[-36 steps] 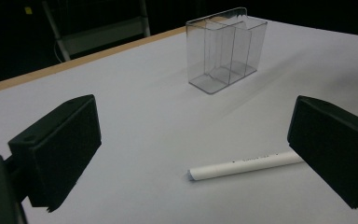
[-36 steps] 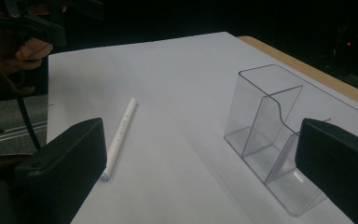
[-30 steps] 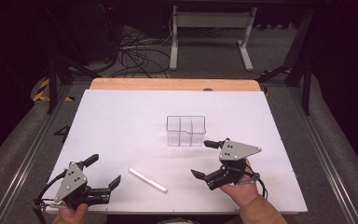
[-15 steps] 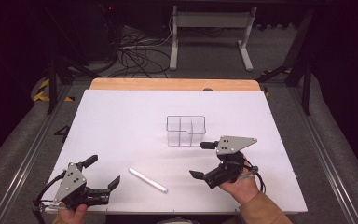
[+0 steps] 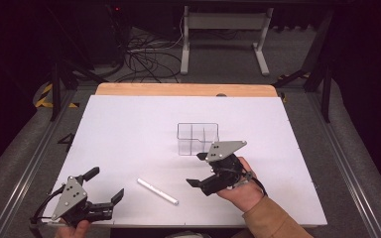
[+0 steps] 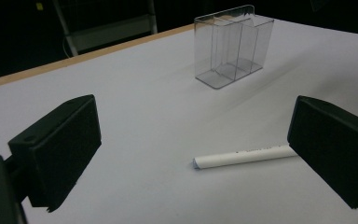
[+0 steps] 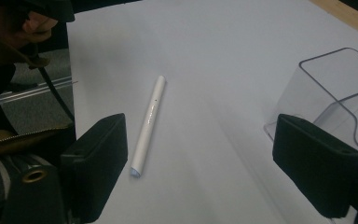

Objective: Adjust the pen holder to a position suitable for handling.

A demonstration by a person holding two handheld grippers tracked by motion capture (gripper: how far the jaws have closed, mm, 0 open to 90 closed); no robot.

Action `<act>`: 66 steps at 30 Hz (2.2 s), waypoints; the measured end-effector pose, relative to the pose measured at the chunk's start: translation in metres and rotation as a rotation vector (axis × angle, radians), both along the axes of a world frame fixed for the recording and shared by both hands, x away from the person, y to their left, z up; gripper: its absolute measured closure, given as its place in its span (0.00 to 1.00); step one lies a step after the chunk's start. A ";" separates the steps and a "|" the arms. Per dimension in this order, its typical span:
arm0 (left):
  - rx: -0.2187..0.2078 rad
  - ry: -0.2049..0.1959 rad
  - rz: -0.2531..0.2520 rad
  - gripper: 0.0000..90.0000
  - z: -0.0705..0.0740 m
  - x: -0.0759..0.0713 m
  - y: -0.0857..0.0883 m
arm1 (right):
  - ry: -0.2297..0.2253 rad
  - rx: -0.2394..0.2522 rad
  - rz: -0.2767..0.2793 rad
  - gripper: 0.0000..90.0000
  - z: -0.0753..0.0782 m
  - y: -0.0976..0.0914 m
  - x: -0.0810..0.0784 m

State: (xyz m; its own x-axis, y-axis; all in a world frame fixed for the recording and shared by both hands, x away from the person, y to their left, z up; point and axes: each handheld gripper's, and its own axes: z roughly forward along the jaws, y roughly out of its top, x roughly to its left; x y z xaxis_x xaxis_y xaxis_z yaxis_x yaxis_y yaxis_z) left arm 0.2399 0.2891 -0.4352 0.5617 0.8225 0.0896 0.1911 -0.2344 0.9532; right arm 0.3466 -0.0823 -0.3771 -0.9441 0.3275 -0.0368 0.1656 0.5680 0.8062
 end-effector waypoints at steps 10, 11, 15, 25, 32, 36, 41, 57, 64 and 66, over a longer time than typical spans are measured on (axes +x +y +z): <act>-0.003 0.003 0.003 0.04 0.000 -0.002 0.001 | 0.016 -0.060 0.016 0.25 0.000 0.021 0.004; -0.004 0.004 0.003 0.04 0.000 -0.002 0.001 | 0.015 -0.067 0.019 0.26 0.000 0.023 0.004; -0.014 0.006 0.005 0.04 0.000 -0.001 0.002 | 0.023 -0.097 0.020 0.27 -0.001 0.033 0.005; -0.017 0.007 0.003 0.04 0.000 -0.001 0.003 | 0.083 -0.154 0.045 0.30 -0.005 0.055 0.011; -0.014 0.012 0.001 0.04 0.000 0.000 0.003 | 0.114 -0.197 0.051 0.31 -0.008 0.067 0.014; -0.011 0.009 0.000 0.04 0.000 0.000 0.003 | 0.122 -0.223 0.041 0.32 -0.008 0.071 0.015; -0.014 0.013 0.000 0.04 0.000 0.000 0.003 | 0.120 -0.248 0.030 0.33 -0.009 0.075 0.015; -0.019 0.011 -0.001 0.04 0.000 0.001 0.003 | 0.101 -0.257 0.056 0.46 -0.016 0.093 0.012; -0.015 0.009 -0.001 0.04 0.000 0.001 0.003 | 0.151 -0.272 0.052 0.51 -0.027 0.109 0.014; -0.014 0.009 -0.001 0.04 0.000 0.001 0.003 | 0.156 -0.281 0.047 0.52 -0.031 0.113 0.014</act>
